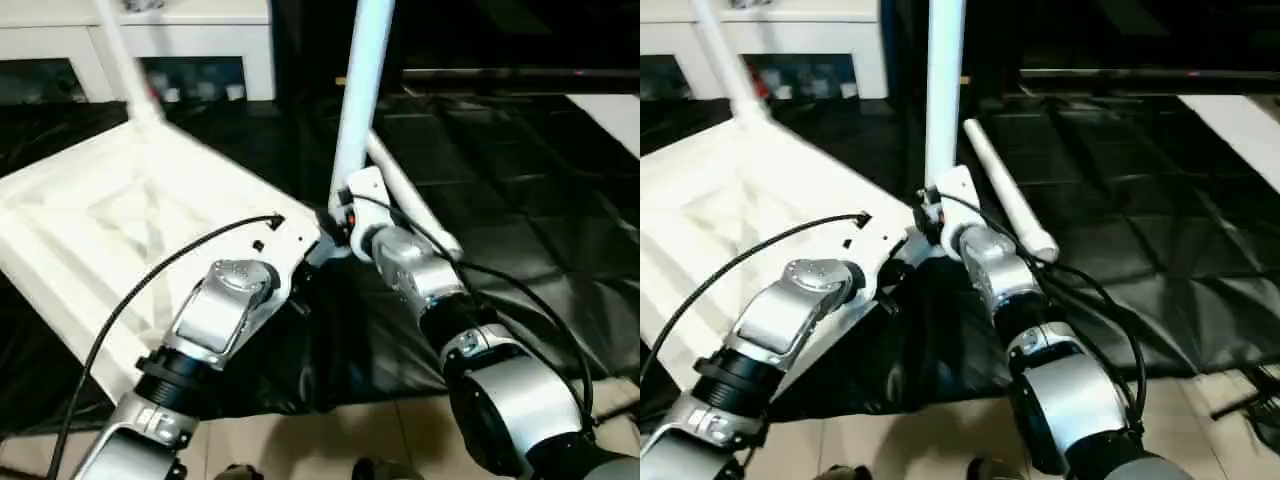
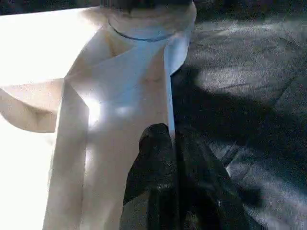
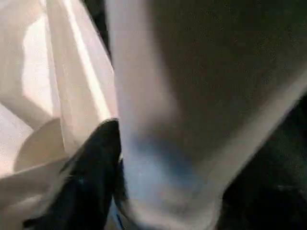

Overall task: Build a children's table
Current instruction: Insert table leg to table base

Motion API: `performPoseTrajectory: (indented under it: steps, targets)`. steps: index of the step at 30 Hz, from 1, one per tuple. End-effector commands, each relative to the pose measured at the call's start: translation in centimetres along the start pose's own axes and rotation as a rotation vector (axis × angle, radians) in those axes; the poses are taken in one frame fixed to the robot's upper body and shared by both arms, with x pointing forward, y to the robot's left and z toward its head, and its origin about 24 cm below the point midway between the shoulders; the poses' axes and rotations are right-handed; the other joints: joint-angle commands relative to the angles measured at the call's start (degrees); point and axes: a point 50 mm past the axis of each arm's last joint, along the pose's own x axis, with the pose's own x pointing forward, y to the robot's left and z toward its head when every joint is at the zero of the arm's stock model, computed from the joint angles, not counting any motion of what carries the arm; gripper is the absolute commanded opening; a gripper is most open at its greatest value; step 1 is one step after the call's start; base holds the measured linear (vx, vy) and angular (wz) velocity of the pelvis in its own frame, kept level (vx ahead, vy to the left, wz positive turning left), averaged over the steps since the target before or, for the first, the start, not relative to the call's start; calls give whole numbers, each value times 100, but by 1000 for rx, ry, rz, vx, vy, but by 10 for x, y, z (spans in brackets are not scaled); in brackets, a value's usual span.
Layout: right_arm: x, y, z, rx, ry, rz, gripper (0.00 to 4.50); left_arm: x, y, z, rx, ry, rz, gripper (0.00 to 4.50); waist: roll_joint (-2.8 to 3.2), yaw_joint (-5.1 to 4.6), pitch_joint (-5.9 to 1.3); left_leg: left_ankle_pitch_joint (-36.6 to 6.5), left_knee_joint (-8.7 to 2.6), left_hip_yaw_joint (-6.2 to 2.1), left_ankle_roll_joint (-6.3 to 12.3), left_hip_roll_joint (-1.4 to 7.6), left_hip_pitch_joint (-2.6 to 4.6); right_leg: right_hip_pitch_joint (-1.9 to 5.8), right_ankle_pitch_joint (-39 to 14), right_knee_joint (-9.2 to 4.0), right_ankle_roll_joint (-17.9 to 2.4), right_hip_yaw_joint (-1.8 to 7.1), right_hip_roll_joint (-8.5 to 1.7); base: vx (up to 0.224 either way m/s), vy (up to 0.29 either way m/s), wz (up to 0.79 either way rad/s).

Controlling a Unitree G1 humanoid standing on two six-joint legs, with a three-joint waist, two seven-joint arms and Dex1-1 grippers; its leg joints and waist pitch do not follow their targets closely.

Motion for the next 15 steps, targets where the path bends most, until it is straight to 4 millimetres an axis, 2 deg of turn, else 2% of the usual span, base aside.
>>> performPoseTrajectory:
  steps: [1, 2, 3, 4, 5, 6, 8, 10, 12, 13, 15]
  targets:
    - [-4, -3, -26, 18, 112, -1, 345, -7, -10, 28, 82, -142, -93, 0, 49, 37, -337, -2488, -454, -88, -32, 289, 105, 192, -2246, -478, -868, 349, -463, 0, 0, 0]
    - [-4, -4, -24, 11, 103, 7, 352, -8, -10, 27, 80, -137, -96, 0, 50, 46, -346, -2339, -459, -78, -9, 290, 85, 215, -2102, -459, -895, 351, -453, 0, 0, 0]
    - [-4, -5, -21, 1, 90, 17, 355, -8, -9, 26, 85, -136, -103, 0, 80, 74, -364, -2112, -453, -58, 33, 306, 96, 221, -1823, -430, -971, 357, -440, 0, 0, 0]
    - [-4, -5, -20, -6, 82, 23, 355, -8, -8, 26, 86, -134, -107, 0, 75, 91, -380, -1945, -434, -17, 75, 312, 122, 203, -1537, -419, -1081, 365, -426, 0, 0, 0]
    - [-5, -7, -17, -19, 71, 35, 365, -8, -7, 25, 92, -133, -115, 0, 67, 94, -401, -1828, -419, -8, 102, 311, 115, 222, -1385, -383, -1129, 366, -412, 0, 0, 0]
    - [-7, -9, -13, -43, 51, 58, 389, -10, -5, 23, 104, -130, -132, 0, 69, 118, -421, -1561, -405, 20, 184, 306, 88, 261, -1119, -348, -1202, 365, -409, 0, 0, 0]
    - [-8, -11, -11, -51, 45, 67, 397, -10, -4, 22, 110, -129, -140, 0, 78, 152, -448, -1114, -374, 46, 312, 312, 58, 300, -606, -277, -1314, 366, -401, 53, -17, 0]
    - [-13, -16, -8, -89, 27, 101, 397, -12, -1, 19, 134, -126, -176, 0, 104, 199, -503, -532, -313, 65, 504, 300, 81, 320, 216, -177, -1518, 350, -370, 26, -9, 0]
    - [-20, -21, -7, -117, 15, 141, 397, -13, 3, 16, 138, -121, -205, 0, 109, 239, -499, -403, -294, 88, 646, 302, 96, 316, 481, -165, -1590, 349, -363, 0, 0, 0]
    - [-21, -22, -8, -122, 15, 148, 397, -13, 3, 16, 141, -120, -209, 0, 98, 269, -498, -451, -295, 91, 667, 308, 89, 343, 400, -171, -1585, 345, -376, 0, 0, 0]
    - [-27, -24, -9, -140, 14, 178, 397, -13, 6, 14, 151, -118, -223, 0, 111, 312, -499, -556, -300, 92, 621, 318, 111, 335, 161, -189, -1539, 344, -369, 0, 0, 0]
